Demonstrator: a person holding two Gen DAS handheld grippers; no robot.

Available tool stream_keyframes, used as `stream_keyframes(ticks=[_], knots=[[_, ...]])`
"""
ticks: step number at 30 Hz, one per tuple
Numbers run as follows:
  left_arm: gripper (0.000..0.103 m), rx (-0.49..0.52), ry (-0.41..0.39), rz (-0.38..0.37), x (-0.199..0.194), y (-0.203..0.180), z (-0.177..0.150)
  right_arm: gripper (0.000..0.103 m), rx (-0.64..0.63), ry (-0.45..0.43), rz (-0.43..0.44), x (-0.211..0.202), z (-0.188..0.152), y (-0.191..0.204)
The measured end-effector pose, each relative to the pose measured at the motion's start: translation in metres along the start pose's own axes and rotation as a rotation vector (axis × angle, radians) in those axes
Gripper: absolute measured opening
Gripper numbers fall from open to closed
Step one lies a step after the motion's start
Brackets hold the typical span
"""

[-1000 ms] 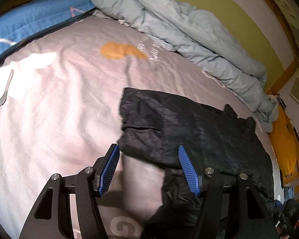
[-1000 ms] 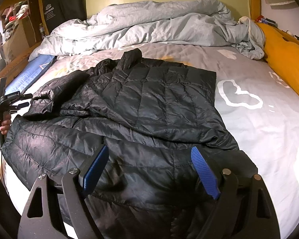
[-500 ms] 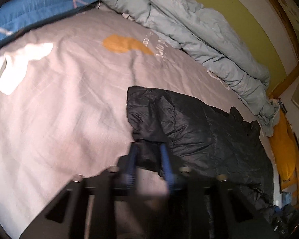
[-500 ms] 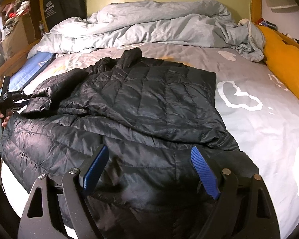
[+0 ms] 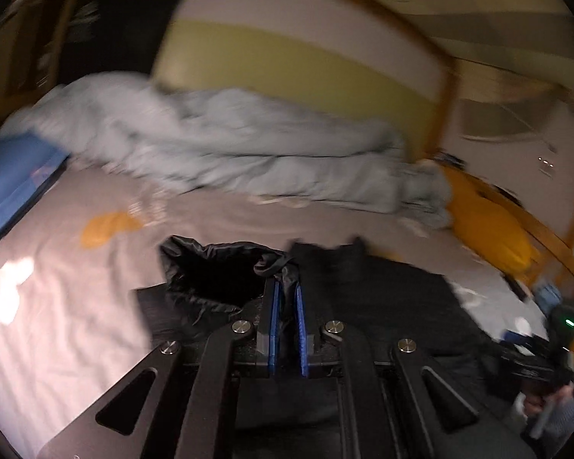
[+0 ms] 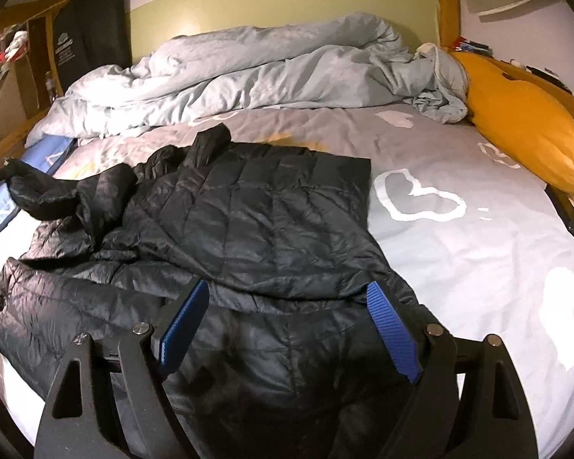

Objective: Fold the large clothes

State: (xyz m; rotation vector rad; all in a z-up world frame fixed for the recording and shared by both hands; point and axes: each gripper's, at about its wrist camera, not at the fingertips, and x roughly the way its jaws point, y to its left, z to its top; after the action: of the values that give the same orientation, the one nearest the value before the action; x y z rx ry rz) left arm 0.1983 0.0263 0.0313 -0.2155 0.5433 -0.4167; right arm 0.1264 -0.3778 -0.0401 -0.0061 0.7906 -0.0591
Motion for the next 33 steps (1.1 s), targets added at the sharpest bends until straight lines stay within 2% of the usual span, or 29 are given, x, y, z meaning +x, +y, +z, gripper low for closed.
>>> stream_keyframes(ticks=[5,7,13,18,23,25,28,32,33], knots=[[0.008,0.057,-0.01,-0.135,0.009,-0.072,0.018,0.084,-0.007,-0.04,-0.028,-0.009,0.004,-0.004],[0.008,0.087,-0.009,-0.167,0.017,-0.097,0.024,0.084,-0.01,-0.059,-0.031,-0.014,0.005,-0.005],[0.008,0.166,0.045,-0.272,0.049,-0.177,0.032,0.084,0.018,-0.083,0.005,-0.022,0.008,-0.015],[0.009,0.21,0.096,-0.295,0.069,-0.214,0.02,0.084,0.024,-0.099,0.035,-0.027,0.009,-0.02],[0.012,0.241,0.116,-0.252,0.074,-0.215,0.004,0.084,0.021,-0.091,0.057,-0.024,0.008,-0.021],[0.02,0.222,0.128,-0.232,0.07,-0.202,-0.001,0.084,0.026,-0.077,0.069,-0.021,0.008,-0.022],[0.033,0.202,0.137,-0.185,0.058,-0.172,-0.01,0.084,0.03,-0.063,0.069,-0.016,0.007,-0.022],[0.035,0.203,0.141,-0.063,0.036,-0.119,-0.027,0.084,0.05,-0.051,0.073,-0.01,0.013,-0.024],[0.041,0.192,0.145,-0.03,0.032,-0.104,-0.029,0.084,0.065,-0.039,0.09,-0.007,0.017,-0.025]])
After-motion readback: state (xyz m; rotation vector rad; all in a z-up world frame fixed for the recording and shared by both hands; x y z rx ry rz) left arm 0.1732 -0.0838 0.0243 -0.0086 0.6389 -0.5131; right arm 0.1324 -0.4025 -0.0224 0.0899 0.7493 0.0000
